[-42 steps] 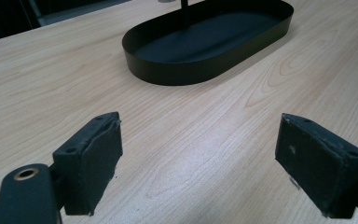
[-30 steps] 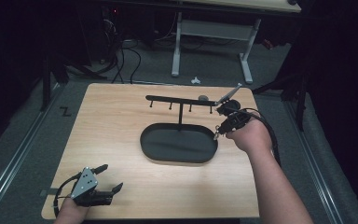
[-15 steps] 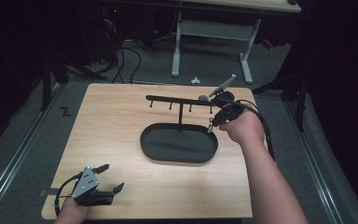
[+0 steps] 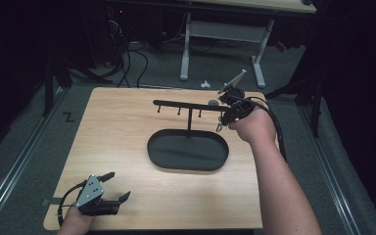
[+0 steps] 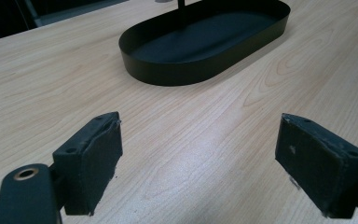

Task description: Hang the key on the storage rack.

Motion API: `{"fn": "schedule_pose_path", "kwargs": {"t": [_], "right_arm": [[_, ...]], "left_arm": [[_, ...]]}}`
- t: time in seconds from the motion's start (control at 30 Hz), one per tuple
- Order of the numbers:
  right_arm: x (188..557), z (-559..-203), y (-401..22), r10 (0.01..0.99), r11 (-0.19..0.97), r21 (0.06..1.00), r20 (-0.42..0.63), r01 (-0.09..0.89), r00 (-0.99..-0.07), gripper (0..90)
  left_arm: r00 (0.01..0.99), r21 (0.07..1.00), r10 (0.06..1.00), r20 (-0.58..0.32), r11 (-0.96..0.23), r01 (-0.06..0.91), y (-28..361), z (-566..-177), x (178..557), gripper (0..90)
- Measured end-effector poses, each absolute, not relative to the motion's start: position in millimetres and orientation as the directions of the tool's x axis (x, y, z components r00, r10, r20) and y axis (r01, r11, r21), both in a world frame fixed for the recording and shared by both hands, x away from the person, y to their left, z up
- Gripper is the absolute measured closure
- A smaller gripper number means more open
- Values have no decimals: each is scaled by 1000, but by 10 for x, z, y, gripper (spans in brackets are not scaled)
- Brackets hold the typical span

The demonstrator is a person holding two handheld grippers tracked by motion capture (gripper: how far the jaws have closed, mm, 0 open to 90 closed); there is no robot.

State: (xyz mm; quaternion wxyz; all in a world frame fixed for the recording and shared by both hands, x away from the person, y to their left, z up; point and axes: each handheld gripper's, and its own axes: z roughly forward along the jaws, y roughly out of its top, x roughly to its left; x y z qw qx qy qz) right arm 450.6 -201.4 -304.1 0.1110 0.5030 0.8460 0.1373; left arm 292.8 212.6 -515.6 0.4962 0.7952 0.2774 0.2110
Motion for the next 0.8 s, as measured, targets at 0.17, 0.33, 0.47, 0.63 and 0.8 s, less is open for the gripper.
{"fn": "schedule_pose_path", "kwargs": {"t": [0.17, 0.33, 0.47, 0.63, 0.8], "right_arm": [[4535, -3032, -2071, 890, 438, 348, -35, 829, -455, 884], [4555, -3031, -2054, 889, 438, 348, -33, 829, -456, 884], [4587, -3049, -2043, 888, 442, 342, -40, 829, -457, 884], [4609, -3092, -2073, 897, 424, 346, -35, 837, -440, 883], [4605, -3096, -2108, 896, 424, 355, -32, 833, -442, 876]], "left_arm": [[757, 907, 651, 61, -352, 230, 2129, -5156, 2928, 152], [757, 907, 651, 60, -352, 230, 2128, -5156, 2928, 152], [757, 907, 651, 60, -353, 231, 2130, -5156, 2927, 152], [757, 907, 651, 57, -351, 233, 2133, -5159, 2930, 152], [758, 905, 649, 57, -354, 235, 2127, -5161, 2930, 152]]}}
